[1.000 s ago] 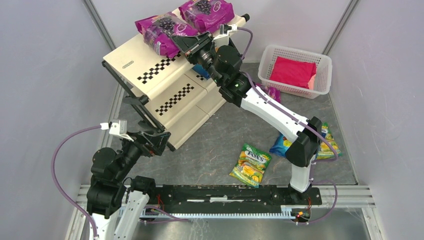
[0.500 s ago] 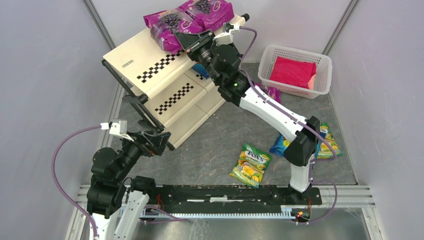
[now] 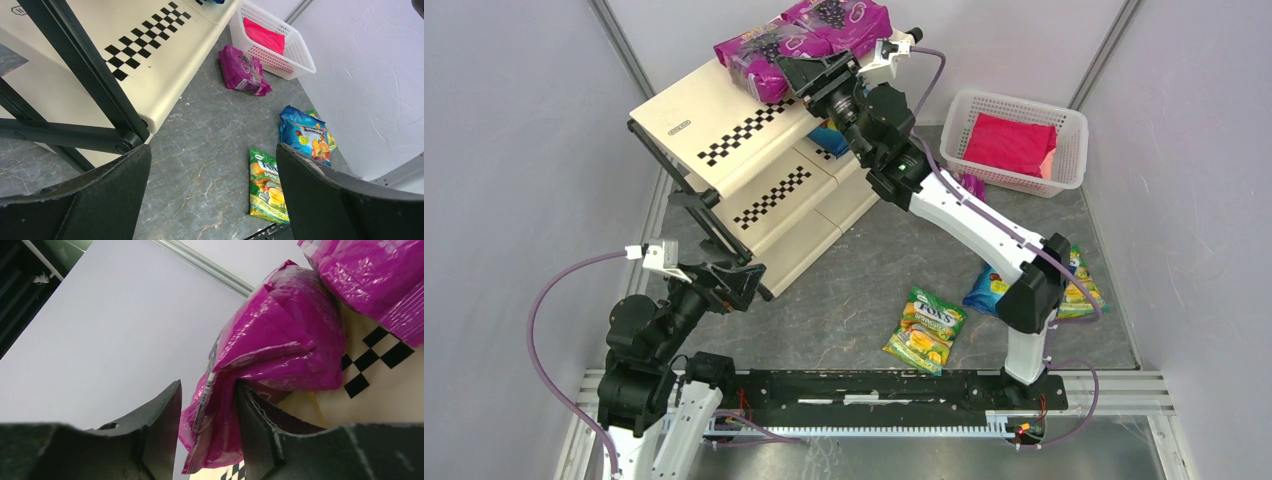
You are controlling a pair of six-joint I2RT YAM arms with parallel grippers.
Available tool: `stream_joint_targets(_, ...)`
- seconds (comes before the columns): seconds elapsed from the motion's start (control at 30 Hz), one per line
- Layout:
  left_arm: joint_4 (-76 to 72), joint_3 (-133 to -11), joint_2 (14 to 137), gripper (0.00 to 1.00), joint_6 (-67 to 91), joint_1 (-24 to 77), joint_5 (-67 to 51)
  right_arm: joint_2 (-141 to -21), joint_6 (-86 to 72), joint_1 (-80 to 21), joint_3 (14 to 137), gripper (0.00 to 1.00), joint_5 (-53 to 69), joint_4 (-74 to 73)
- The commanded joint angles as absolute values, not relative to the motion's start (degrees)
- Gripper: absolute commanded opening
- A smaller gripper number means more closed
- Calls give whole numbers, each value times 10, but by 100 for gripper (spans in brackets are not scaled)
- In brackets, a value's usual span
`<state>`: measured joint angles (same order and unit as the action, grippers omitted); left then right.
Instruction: Place and organize the candy bags onto the shelf
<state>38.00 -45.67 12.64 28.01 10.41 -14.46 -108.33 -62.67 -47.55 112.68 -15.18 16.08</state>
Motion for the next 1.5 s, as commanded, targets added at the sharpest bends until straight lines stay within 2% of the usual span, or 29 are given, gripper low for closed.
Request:
stream_joint_targets(0.0,360,-454,131,100,271,105,-147,-1038,-590,-467,1079,55,-138,149)
stream_joint_targets(0.23,359,-455,130,100,271,105,-148,-975,-548,-465,1005,73,-118,139)
stream_joint_targets(0.5,359,-454,130,100,271,105,-148,-890,-448,-466,935,81,-45,119)
stream_joint_targets(0.67,360,-455,125,100,271,105,-146,-751,-287,-466,782,82,-2,129)
stream_joint_targets(0.77,362,-456,122,100,272,105,-144,-648,-197,-465,645,89,-60,118)
stream_joint_targets(0.9,361,-455,122,100,272,105,-140,-543,-111,-465,500,96,-231,60)
stream_joint_targets(1.0,361,-455,122,100,273,105,-135,-506,-92,-458,414,98,-346,29)
stream_joint_targets(1.1,362,-454,122,100,276,105,-131,-511,-81,-426,363,98,-379,46)
stream_joint_targets(1.2,362,-454,122,100,278,105,-125,-555,-112,-359,364,98,-355,33)
stream_joint_targets(1.37,363,-452,116,100,283,105,-116,-663,-180,-211,400,98,-182,28)
stream_joint_targets(1.47,364,-452,116,100,285,105,-109,-729,-184,-166,433,98,-78,45)
